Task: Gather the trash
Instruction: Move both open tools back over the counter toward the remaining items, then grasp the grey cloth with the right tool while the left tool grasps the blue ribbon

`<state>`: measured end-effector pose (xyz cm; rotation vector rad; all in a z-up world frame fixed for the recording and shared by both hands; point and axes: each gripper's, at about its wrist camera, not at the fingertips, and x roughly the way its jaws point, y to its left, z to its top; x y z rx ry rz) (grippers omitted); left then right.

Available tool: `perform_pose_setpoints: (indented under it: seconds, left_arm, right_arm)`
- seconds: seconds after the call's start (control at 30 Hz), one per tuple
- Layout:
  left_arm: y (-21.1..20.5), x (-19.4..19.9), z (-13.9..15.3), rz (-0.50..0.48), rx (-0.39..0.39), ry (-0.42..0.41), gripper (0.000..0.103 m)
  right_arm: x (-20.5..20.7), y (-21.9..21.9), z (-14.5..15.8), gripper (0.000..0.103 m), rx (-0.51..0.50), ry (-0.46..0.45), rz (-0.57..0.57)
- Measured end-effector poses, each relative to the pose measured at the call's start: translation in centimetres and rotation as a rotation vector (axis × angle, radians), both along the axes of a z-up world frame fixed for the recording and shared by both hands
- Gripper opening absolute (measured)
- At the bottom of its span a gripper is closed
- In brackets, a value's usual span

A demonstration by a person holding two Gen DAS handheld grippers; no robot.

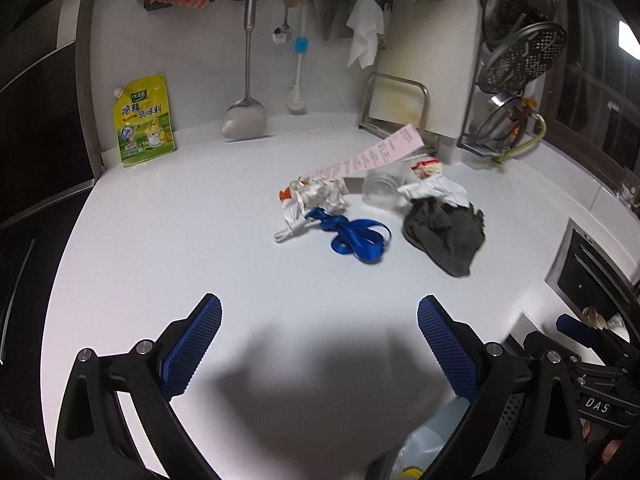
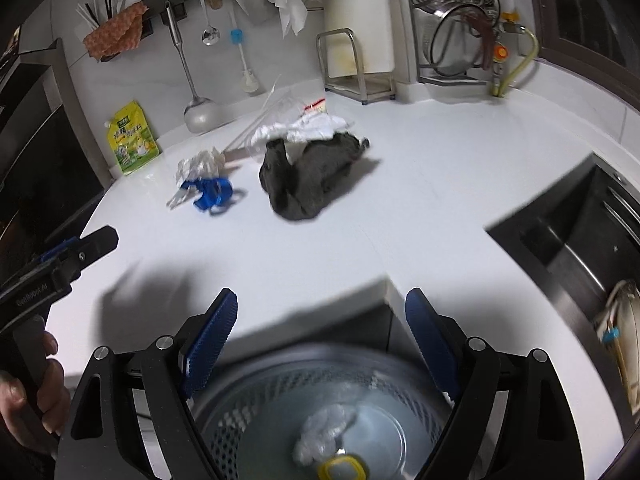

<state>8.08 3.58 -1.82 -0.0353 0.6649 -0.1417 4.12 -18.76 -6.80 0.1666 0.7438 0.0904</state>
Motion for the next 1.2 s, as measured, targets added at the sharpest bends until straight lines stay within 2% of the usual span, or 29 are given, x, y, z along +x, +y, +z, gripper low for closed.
perform_pose_setpoints:
  seconds: [0.37,0.5,0.8,1.0,1.1,1.2]
  left_arm:
    - [0.4,4.9,-0.4,0.031,-0.002,0.027,0.097]
    - [0.3,5.8,-0.8,0.031,-0.010,0.042,0.097]
    - [0.3,6.9,-1.5,0.034,-0.004,0.065,0.097]
    - [0.1,7.2,-1.7,0.035,-0.016,0.080,0.097]
    - [-0.2,7.4,-1.7,0.033,-0.019,0.087,0.097]
    - [-0.7,7.4,-1.7,0.035,-0.017,0.089,0.097]
  right_arm:
    - [7.3,1.7,0.4,0.082,-0.032,0.016,0.035]
    - [10.1,1.9,-0.6,0.082,-0.028,0.063,0.028]
    - [14.1,3.0,-1.5,0.082,-0.025,0.117,0.025]
    - [15.3,2.8,-1.5,0.082,-0.021,0.101,-0.012]
    - [15.6,3.0,-1.5,0.081,-0.051,0.090,-0.015]
    - [15.7,3.0,-1.5,0.062,-0.047,0.083,0.010]
